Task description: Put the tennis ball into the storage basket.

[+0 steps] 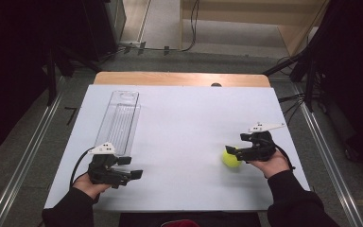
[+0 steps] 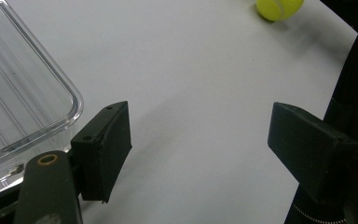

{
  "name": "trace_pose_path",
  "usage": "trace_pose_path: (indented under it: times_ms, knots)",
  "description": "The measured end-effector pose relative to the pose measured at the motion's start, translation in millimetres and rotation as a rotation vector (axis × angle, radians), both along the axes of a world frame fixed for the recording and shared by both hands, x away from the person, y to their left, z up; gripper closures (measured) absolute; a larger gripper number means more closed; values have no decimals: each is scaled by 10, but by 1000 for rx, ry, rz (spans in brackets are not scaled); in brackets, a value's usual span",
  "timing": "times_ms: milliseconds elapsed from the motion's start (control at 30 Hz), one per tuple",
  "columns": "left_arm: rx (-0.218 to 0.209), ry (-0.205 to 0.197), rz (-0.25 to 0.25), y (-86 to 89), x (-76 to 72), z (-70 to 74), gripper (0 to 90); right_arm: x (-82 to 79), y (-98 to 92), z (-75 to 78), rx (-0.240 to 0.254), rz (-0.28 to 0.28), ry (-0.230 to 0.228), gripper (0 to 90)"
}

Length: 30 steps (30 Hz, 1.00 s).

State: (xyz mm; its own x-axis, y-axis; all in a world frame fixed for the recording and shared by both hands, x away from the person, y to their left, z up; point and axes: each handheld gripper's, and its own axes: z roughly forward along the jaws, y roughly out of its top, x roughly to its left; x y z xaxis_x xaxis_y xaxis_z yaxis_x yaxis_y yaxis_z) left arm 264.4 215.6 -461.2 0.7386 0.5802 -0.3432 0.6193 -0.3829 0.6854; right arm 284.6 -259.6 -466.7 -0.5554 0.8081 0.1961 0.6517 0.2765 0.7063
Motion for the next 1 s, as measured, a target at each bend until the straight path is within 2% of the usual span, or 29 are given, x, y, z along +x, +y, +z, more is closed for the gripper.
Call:
trace_pose_path:
  times_ms: [433,700,1000]
  knots:
    - [2,0,-1,0,-3,2,222,-21,32,-170,-3,-7,44,137]
    - [2,0,-1,1,-3,1,222,-34,54,-248,16,13,74,136]
    - [-1,-1,0,3,-4,1,222,-52,97,-281,7,42,95,136]
